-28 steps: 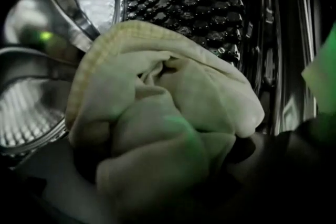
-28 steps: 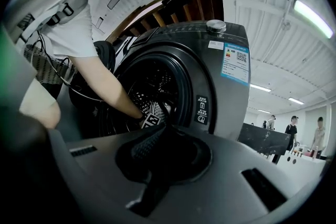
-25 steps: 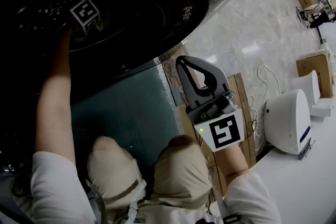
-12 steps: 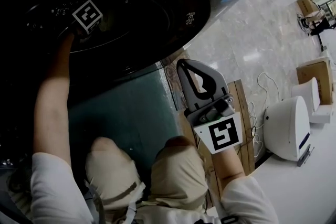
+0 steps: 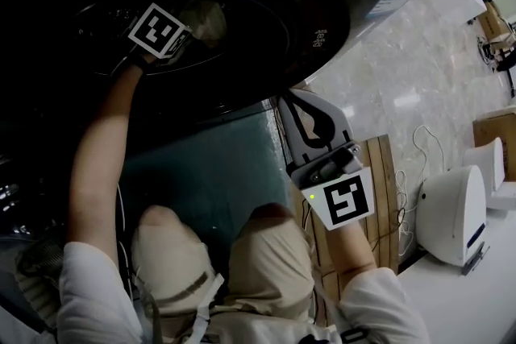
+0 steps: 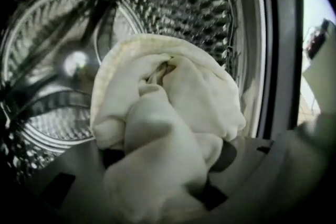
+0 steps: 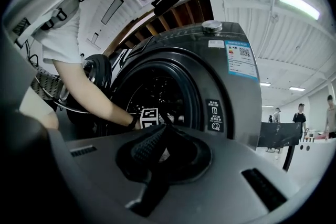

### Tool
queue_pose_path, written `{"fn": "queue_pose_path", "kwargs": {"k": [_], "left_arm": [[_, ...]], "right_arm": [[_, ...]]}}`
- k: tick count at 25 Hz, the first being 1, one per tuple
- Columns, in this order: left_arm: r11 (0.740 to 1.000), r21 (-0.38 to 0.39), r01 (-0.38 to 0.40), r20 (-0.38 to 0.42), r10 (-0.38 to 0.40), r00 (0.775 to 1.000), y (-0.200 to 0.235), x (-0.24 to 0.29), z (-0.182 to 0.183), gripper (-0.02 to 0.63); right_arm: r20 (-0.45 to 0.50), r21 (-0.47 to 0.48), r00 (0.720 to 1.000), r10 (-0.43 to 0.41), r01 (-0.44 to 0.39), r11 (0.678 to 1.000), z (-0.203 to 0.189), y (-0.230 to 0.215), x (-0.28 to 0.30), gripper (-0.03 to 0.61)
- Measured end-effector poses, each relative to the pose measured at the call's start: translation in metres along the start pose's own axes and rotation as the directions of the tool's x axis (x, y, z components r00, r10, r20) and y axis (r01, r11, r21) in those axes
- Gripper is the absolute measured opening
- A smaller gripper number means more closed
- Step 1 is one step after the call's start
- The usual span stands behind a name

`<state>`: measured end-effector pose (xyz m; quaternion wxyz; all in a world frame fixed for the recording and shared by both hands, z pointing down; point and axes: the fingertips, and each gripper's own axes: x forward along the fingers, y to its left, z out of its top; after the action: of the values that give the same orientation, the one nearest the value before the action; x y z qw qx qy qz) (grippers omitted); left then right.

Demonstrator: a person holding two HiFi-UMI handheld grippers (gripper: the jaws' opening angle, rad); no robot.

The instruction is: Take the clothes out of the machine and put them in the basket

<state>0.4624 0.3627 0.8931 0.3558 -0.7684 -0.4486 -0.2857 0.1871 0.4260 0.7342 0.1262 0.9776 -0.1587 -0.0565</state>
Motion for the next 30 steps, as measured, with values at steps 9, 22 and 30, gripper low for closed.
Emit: {"fn": "queue_pose_path", "kwargs": {"k": [9, 22, 30], "left_arm": [[0.998, 0.056, -0.028, 0.151, 0.019, 0.988, -0.029, -0.054, 0.033, 0.256], [0.994, 0.104, -0.042, 0.305, 0.009, 0.952, -0.070, -0.132, 0.038, 0.256], [0.990, -0.029, 0.141, 0.396, -0.118, 0.911, -0.132, -0.212, 0.012, 0.256]], "right_arm": [[0.042, 0.018, 0.998, 0.055, -0.056, 0.998, 0.009, 0.013, 0.020, 0.014], [0.011, 0.014, 0.989, 0.150, -0.150, 0.989, 0.042, 0.039, 0.043, 0.014], [-0.116, 0.088, 0.967, 0.227, -0.218, 0.972, 0.146, 0.057, 0.054, 0.014]]}}
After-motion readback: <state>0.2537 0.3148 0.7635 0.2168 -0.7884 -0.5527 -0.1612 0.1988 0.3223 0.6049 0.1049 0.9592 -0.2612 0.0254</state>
